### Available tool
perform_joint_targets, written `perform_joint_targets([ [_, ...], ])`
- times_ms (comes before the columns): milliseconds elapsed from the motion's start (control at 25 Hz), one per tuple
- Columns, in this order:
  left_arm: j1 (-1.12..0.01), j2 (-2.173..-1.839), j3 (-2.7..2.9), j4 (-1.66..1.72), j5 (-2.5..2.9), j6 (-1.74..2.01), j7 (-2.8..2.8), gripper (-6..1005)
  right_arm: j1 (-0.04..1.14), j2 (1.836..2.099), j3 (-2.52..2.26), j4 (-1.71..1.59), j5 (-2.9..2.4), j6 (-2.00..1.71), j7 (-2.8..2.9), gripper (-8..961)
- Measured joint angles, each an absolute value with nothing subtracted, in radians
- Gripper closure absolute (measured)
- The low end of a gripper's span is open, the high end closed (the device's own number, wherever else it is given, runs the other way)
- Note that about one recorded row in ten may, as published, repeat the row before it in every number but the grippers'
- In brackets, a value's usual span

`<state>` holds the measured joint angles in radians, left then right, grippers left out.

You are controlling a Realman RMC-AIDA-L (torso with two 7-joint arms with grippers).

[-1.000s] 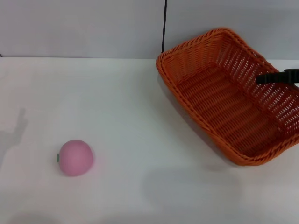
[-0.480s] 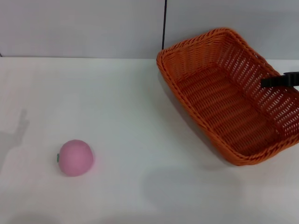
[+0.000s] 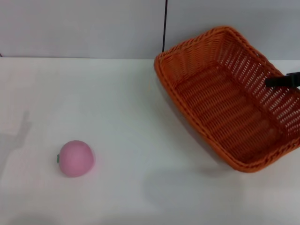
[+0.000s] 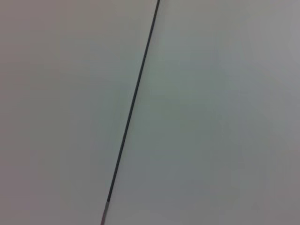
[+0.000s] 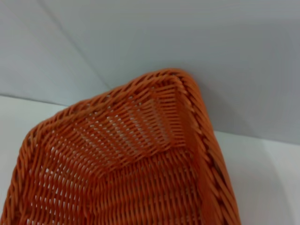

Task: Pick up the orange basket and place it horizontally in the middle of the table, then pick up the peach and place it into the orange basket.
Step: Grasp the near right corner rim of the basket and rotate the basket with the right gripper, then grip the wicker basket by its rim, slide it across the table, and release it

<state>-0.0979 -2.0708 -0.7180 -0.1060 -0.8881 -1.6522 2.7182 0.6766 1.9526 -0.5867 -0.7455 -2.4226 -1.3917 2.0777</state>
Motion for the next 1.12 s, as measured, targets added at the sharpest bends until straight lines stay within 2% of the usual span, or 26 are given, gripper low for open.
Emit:
perform_joint_targets([
  [80, -0.091, -2.07, -0.713, -0.106, -0.888, -1.661, 2.718, 181, 0.672, 1.964, -0.587, -0.814, -2.414, -1.456, 2.018, 783],
  [440, -0.053, -2.069, -0.713, -0.106, -0.888, -1.73, 2.718, 181, 0.693, 1.959, -0.588, -0.872, -2.379, -1.573, 1.744, 801],
  [680, -0.025, -2.071, -0.684, -0.107, -0.888, -1.776, 2.721, 181, 0.737, 1.935, -0.613, -0.881, -2.378, -1.656, 1.542, 801],
  [840, -0.018, -2.071, -0.627, -0.105, -0.888, -1.794, 2.728, 181, 0.758, 1.931, -0.662, -0.881, -2.378, -1.648, 1.5, 801],
  [1120, 0.003, -2.074, -0.593, -0.129, -0.888, -1.807, 2.731, 181, 0.806, 1.96, -0.744, -0.859, -2.377, -1.57, 1.424, 800],
])
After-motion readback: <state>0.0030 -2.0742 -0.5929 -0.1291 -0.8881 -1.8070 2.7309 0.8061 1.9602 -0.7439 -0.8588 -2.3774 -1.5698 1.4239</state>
